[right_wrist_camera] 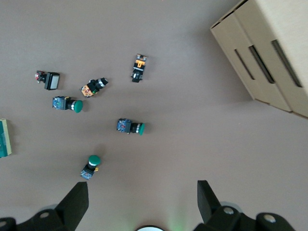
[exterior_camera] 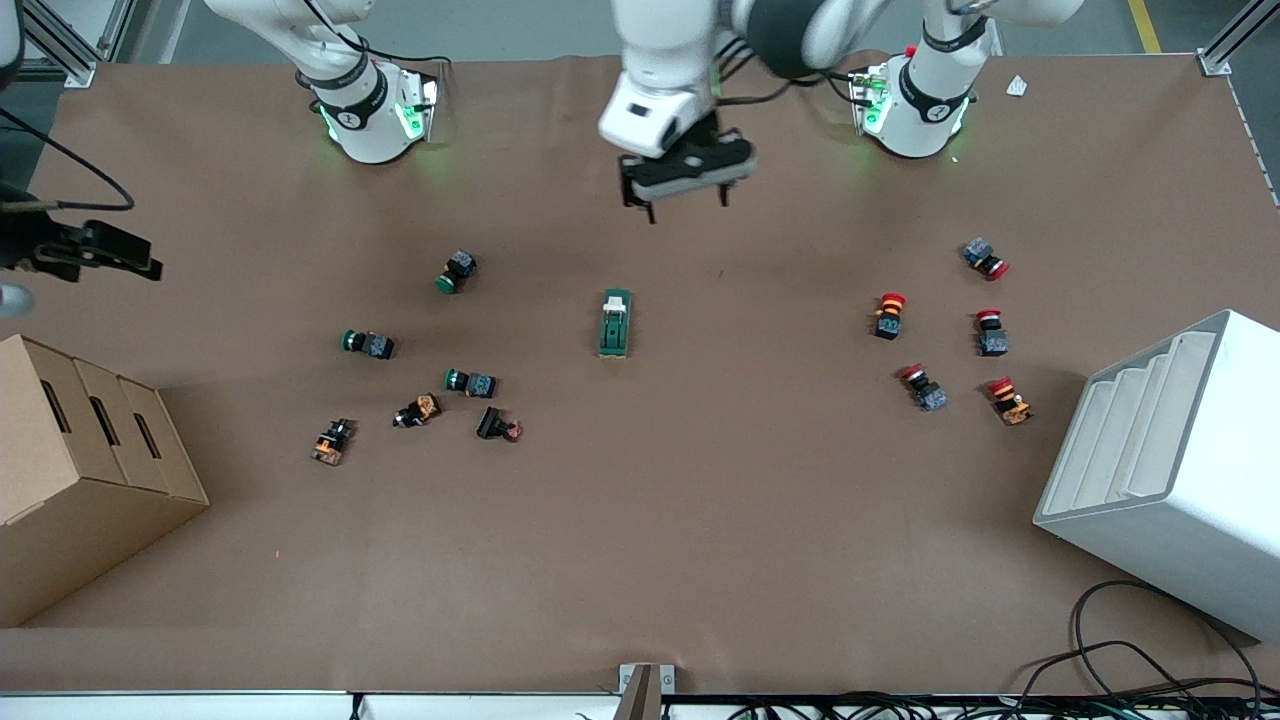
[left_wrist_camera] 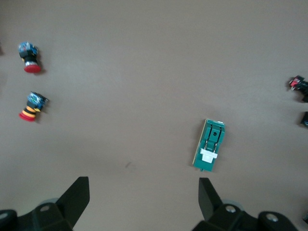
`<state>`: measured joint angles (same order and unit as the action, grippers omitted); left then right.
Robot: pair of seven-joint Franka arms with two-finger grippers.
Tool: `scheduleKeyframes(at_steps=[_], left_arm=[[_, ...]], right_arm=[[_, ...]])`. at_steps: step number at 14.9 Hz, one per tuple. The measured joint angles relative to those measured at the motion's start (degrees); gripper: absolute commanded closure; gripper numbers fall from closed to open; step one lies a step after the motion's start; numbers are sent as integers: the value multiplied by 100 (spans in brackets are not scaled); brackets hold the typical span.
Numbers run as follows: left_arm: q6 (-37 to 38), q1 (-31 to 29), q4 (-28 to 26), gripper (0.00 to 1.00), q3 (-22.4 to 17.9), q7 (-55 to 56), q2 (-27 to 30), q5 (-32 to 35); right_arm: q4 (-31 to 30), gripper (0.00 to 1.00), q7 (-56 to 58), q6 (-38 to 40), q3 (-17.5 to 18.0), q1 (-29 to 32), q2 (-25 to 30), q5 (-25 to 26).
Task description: Close load switch with both arms
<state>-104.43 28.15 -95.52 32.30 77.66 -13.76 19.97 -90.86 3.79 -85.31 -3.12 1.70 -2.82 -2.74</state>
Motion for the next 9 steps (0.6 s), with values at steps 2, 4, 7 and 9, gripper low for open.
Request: scheduleKeyframes(at_steps=[2,4,7,9], left_arm=[[-112,456,-86,0,-1,889,-365,525],[-262,823,-147,0,-4,1828,-775,1051],[-618,1183,-225,2,-6,2678,-1306,1887],[-669,1399,-254,2,-8,3025,-1662,2655]], right_arm=[[-36,0,-505,-7,37,-31,-124,-294],[-46,0,-1152,-18,66,-189,-283,-455],[-61,0,-2305,-158,102,-717,-552,-644],[-167,0,-3008,-467,122,-1112,-708,-748]])
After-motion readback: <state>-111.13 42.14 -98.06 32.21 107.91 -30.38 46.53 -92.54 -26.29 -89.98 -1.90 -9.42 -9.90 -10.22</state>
